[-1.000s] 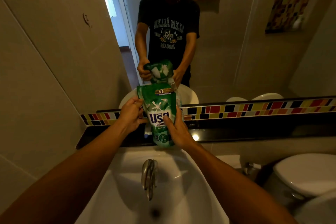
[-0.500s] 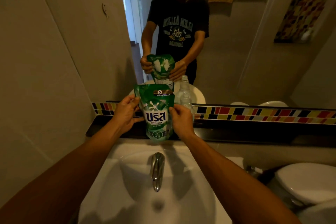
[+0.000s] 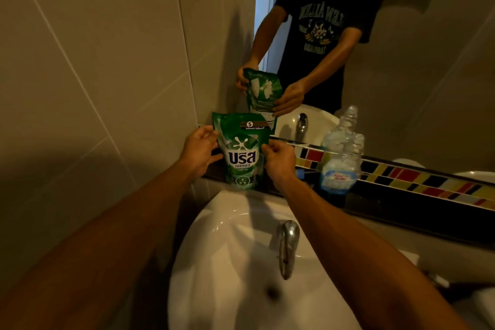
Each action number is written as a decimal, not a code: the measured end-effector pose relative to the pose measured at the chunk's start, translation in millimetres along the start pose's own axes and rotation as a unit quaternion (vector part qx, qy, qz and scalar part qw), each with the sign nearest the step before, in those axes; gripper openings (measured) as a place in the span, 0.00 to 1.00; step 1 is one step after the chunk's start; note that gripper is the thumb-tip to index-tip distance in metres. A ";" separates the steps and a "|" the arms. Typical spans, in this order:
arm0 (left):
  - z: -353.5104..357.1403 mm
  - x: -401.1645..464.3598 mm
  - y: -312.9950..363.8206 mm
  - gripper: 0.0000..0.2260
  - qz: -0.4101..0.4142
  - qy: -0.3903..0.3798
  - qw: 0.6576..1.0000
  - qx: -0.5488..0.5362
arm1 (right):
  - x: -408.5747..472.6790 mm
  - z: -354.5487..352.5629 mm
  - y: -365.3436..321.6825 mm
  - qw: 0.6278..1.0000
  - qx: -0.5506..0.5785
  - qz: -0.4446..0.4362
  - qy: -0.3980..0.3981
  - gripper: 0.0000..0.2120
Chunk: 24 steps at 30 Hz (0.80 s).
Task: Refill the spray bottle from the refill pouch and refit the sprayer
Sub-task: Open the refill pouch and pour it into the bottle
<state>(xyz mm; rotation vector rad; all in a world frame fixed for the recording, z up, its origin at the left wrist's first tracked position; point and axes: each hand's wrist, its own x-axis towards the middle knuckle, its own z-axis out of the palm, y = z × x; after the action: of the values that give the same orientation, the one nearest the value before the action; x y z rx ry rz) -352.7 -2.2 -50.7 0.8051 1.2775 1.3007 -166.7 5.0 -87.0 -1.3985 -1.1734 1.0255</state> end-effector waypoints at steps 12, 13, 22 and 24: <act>-44.0 59.4 0.8 0.09 0.054 0.090 0.994 0.006 | 60.6 90.1 6.2 0.997 0.060 0.054 -0.003 0.11; -43.9 60.7 0.4 0.10 0.065 0.098 0.993 0.008 | 64.6 93.8 7.4 0.996 0.063 0.058 -0.003 0.10; -41.7 72.8 -15.9 0.11 0.088 0.197 0.976 0.042 | 57.5 93.0 3.2 0.997 0.050 0.039 -0.042 0.13; -28.6 54.3 -17.7 0.18 0.073 0.233 0.966 0.084 | 44.5 81.1 6.6 0.998 0.034 0.030 -0.038 0.18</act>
<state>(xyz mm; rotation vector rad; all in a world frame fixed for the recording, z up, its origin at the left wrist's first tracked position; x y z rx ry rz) -385.8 40.6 -84.7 0.7451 1.7454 1.5747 -237.3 62.2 -105.1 -1.3583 -1.1479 1.1592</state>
